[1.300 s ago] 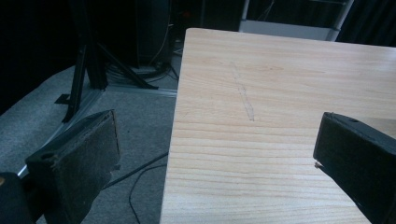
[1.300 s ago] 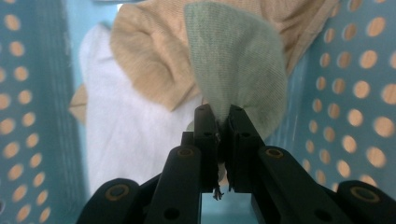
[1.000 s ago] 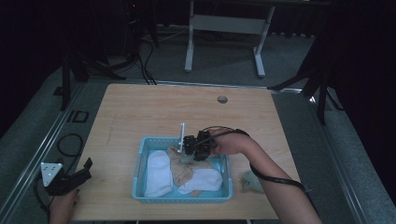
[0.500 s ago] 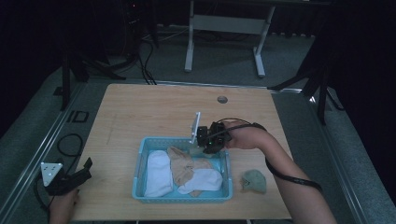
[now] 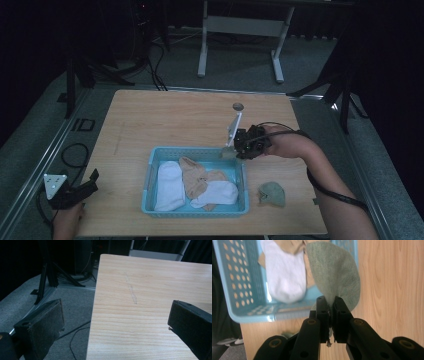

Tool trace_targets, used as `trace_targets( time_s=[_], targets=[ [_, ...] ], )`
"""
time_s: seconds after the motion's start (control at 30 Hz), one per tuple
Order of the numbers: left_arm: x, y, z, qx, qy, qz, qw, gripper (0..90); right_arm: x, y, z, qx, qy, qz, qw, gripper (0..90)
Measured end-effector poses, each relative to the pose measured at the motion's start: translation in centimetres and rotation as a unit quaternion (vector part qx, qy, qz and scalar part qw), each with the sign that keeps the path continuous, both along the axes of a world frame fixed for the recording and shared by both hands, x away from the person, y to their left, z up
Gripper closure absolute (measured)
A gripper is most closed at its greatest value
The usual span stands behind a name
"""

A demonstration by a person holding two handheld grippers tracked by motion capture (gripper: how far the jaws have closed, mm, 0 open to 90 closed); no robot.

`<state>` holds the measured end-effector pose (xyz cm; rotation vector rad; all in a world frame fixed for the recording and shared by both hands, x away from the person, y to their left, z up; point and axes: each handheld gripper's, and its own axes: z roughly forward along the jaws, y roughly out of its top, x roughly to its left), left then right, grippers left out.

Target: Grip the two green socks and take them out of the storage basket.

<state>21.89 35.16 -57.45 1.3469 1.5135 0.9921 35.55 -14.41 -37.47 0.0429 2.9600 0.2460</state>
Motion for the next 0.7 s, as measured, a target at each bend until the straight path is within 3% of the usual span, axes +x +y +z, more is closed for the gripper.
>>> trace_targets(
  time_s=[0.37, 0.57, 0.7],
  targets=[
    [0.0, 0.0, 0.0, 0.002, 0.002, 0.0, 1.0, 0.7, 1.2, -6.0, -0.7, -0.005, 0.002, -0.063, 0.998, 84.7],
    [0.0, 0.0, 0.0, 0.003, 0.004, 0.0, 1.0, 0.7, 2.2, -8.7, -1.1, -0.004, -0.012, -0.102, 0.9947, 84.7],
    [0.0, 0.0, 0.0, 0.002, 0.003, 0.0, 1.0, 0.7, 3.0, -9.7, -1.8, -0.006, -0.007, -0.118, 0.9929, 84.7]
  ],
)
